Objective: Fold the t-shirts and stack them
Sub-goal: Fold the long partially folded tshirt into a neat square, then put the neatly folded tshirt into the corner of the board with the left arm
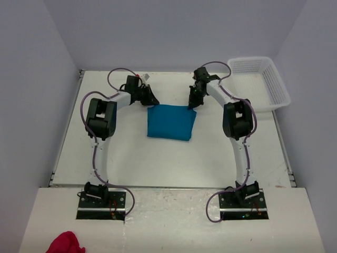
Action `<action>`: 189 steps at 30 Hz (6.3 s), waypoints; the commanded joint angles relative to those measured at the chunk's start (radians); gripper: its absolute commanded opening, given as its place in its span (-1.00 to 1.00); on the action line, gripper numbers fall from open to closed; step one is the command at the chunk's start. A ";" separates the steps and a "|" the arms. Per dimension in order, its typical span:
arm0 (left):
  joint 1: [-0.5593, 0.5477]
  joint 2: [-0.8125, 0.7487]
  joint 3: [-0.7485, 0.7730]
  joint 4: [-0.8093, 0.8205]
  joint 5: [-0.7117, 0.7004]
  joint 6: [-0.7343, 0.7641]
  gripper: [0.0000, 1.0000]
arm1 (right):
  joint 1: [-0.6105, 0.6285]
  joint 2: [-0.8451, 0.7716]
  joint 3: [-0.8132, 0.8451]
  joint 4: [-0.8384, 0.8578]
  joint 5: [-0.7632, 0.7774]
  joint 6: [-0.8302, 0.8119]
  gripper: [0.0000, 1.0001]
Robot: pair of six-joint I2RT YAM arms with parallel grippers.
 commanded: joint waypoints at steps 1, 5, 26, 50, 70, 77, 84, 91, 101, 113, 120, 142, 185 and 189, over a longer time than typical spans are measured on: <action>0.024 0.025 0.038 -0.028 -0.007 0.046 -1.00 | -0.036 0.016 0.057 -0.034 0.064 0.011 -1.00; 0.038 0.022 0.030 -0.044 -0.012 0.071 -1.00 | -0.059 0.033 0.084 -0.045 0.047 0.004 -1.00; -0.078 -0.291 -0.250 0.087 0.028 -0.029 -1.00 | -0.058 -0.389 -0.412 0.257 -0.345 -0.052 -0.99; -0.086 -0.191 -0.454 0.251 0.080 -0.081 -1.00 | -0.053 -0.347 -0.794 0.483 -0.492 0.191 -1.00; -0.112 -0.483 -0.540 0.188 0.073 -0.070 -1.00 | -0.050 -0.536 -0.710 0.405 -0.579 0.070 -1.00; -0.169 -0.524 -0.626 0.218 0.059 -0.103 -1.00 | -0.050 -0.369 -0.606 0.425 -0.677 0.134 -1.00; -0.180 -0.509 -0.744 0.252 0.048 -0.109 -1.00 | -0.050 -0.266 -0.598 0.461 -0.639 0.186 -1.00; -0.178 -0.489 -0.815 0.260 0.033 -0.089 -1.00 | -0.051 -0.223 -0.632 0.481 -0.608 0.246 -1.00; -0.180 -0.541 -0.837 0.254 0.051 -0.077 -1.00 | -0.050 -0.281 -0.620 0.441 -0.582 0.189 -1.00; -0.180 -0.730 -0.751 0.133 0.008 -0.075 -1.00 | 0.007 -0.525 -0.742 0.500 -0.680 0.159 -1.00; -0.180 -0.687 -0.797 0.151 -0.022 -0.074 -1.00 | 0.059 -0.429 -0.784 0.575 -0.731 0.198 -1.00; -0.170 -0.651 -0.772 0.105 -0.059 -0.014 -1.00 | 0.093 -0.398 -0.834 0.549 -0.576 0.163 -1.00; -0.063 -0.814 -0.712 -0.100 -0.275 0.018 -0.02 | 0.001 -0.792 -1.066 0.541 -0.548 0.133 -1.00; -0.042 -0.744 -0.692 -0.128 -0.227 0.023 0.26 | 0.001 -0.862 -1.034 0.478 -0.505 0.100 -1.00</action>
